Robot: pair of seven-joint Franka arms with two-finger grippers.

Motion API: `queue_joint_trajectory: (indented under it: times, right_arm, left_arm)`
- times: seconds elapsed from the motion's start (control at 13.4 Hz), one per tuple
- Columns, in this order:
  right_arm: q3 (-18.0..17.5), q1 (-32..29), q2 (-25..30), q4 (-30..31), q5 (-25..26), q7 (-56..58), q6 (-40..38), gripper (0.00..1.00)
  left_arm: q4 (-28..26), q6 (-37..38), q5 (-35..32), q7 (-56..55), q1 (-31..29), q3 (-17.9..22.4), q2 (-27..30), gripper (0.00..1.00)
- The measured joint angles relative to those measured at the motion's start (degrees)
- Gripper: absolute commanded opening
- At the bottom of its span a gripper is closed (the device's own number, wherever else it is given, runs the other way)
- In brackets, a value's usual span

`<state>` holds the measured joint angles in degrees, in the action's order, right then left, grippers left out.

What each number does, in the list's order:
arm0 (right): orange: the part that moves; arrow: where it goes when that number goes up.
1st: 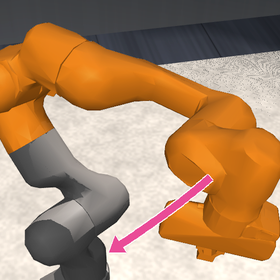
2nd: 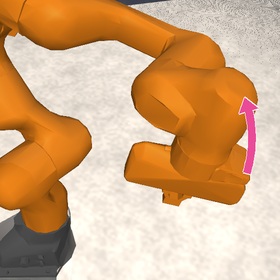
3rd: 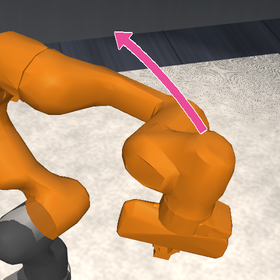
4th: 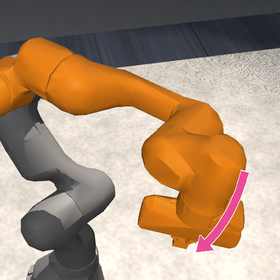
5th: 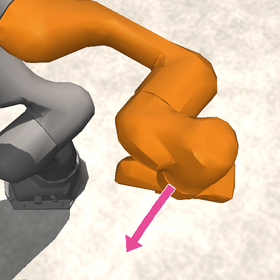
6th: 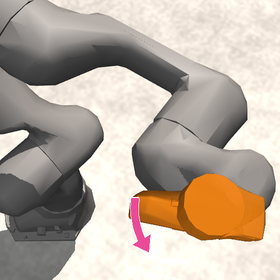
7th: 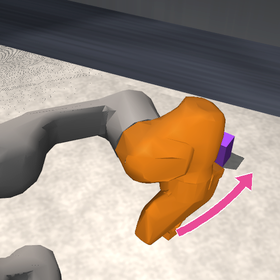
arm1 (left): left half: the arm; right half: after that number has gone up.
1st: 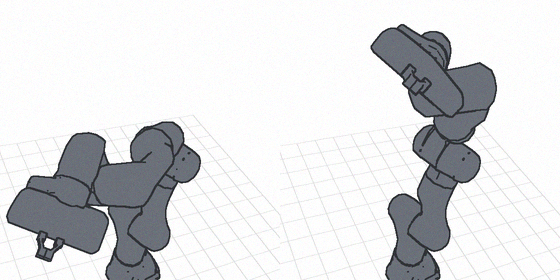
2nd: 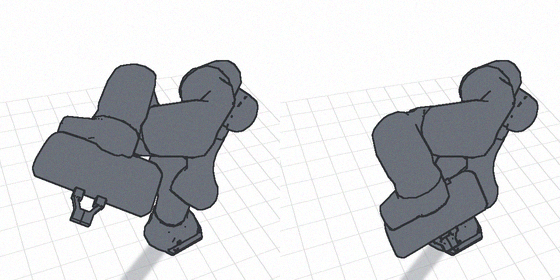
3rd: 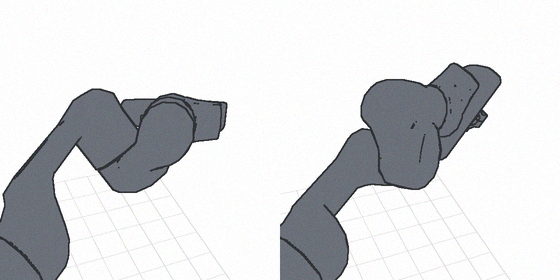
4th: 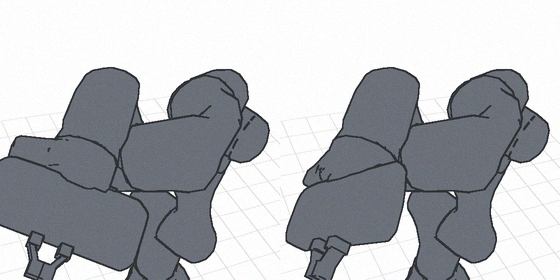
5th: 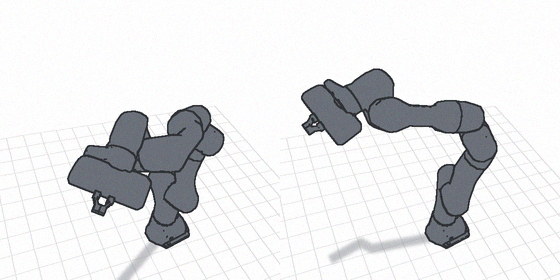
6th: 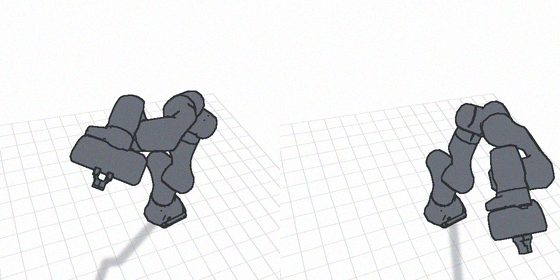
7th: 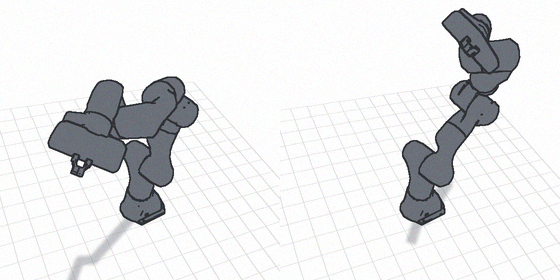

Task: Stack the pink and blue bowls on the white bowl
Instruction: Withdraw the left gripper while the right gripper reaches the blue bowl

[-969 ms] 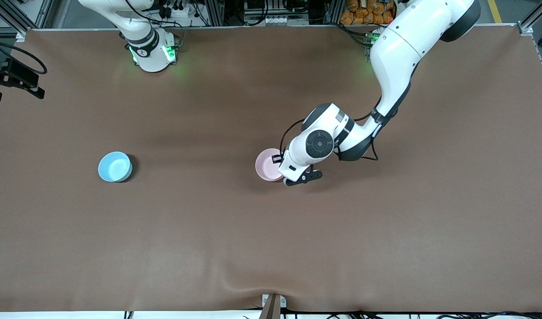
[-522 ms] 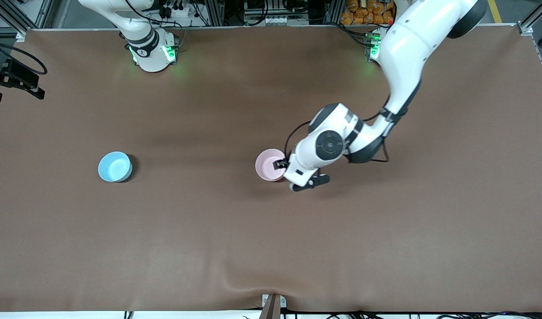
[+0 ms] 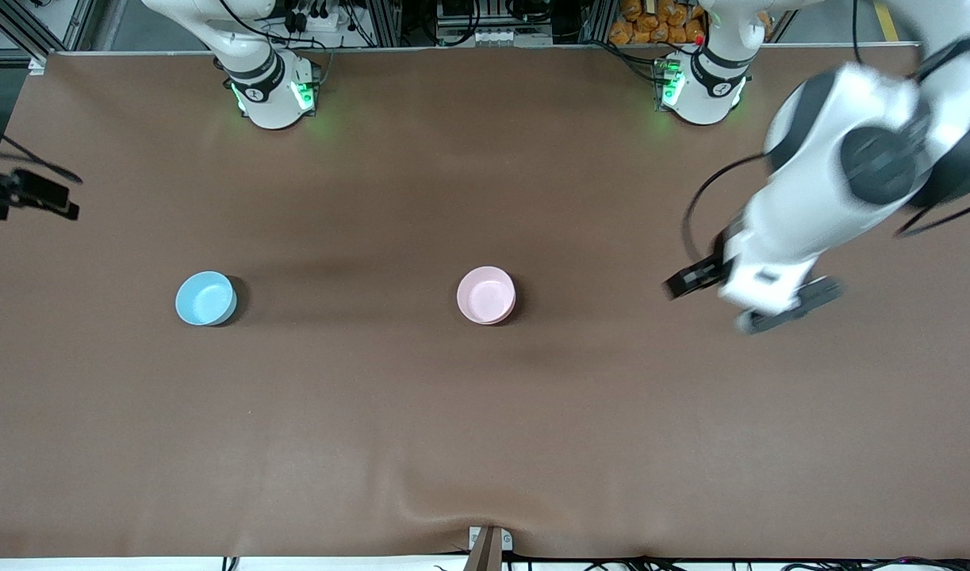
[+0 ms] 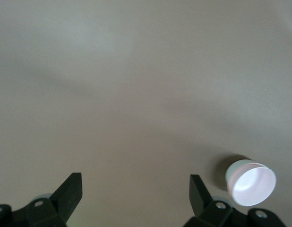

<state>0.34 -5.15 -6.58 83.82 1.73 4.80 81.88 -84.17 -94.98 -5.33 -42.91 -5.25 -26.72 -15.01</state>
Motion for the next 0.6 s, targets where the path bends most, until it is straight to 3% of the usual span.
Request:
queue_joint_trajectory:
  times: [0.22,0.37,0.6]
  right_arm:
    - [0.1,-0.5,-6.0,1.5,1.1,0.0,5.8,1.0]
    - [0.1,-2.8,-7.0,6.7,0.2,0.9,12.3,1.0]
    - [0.1,-7.2,-7.4,16.7,-3.0,7.5,24.2,1.0]
  left_arm:
    - [-0.8,4.0,0.0,10.6,-5.0,0.0,6.1,1.0]
    - [-1.3,4.6,0.0,17.3,-6.7,0.3,7.5,1.0]
    - [-1.5,5.4,0.0,24.1,-4.1,6.6,8.1,1.0]
